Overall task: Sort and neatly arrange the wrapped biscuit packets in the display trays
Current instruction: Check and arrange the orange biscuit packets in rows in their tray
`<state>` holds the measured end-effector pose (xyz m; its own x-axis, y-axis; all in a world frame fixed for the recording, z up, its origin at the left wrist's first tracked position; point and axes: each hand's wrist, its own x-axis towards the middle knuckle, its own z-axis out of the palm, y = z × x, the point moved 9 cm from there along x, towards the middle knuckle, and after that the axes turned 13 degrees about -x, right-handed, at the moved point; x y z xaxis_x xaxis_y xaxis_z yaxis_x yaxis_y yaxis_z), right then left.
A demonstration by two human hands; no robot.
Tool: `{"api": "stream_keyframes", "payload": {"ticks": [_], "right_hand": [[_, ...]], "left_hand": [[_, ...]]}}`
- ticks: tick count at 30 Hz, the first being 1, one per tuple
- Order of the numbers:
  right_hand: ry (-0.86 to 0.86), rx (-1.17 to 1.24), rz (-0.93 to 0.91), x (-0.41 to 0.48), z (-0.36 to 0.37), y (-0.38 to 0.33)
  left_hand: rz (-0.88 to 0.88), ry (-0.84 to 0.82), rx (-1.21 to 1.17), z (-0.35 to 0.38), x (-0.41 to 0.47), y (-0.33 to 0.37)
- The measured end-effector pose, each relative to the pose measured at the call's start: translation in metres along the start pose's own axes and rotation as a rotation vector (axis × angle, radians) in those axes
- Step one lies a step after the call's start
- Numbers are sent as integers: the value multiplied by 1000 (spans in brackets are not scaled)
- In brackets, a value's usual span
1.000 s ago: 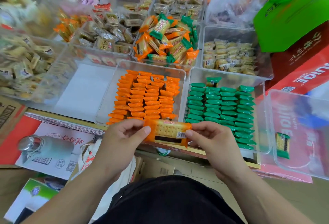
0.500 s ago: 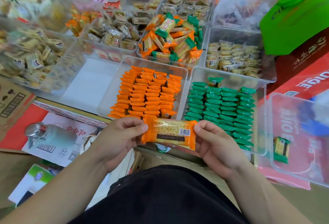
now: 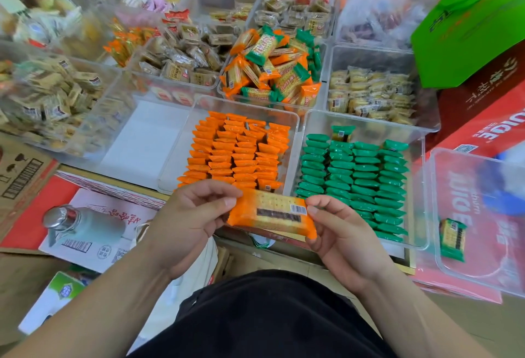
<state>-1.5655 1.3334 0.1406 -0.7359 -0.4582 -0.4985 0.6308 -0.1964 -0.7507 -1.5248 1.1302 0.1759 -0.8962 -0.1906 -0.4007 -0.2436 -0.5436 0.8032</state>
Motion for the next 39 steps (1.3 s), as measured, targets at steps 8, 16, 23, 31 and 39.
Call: {"api": "stream_keyframes", "payload": {"ticks": [8,16,23,31,39], "right_hand": [[10,-202,9,1,-8,-2],[9,-68,181,2,-4,13],[216,-337,23,3,-18,0],[379,-277,-17,23,-35,-8],[489,-732,-244,63,-48,-34]], "left_hand": [[-30,64,120,-4,-4,4],[-162,120,212,-9,1,2],[-12,81,437,-4,5,7],[142,-35,668,10,34,-14],[229,-9,1055,-26,123,-45]]}}
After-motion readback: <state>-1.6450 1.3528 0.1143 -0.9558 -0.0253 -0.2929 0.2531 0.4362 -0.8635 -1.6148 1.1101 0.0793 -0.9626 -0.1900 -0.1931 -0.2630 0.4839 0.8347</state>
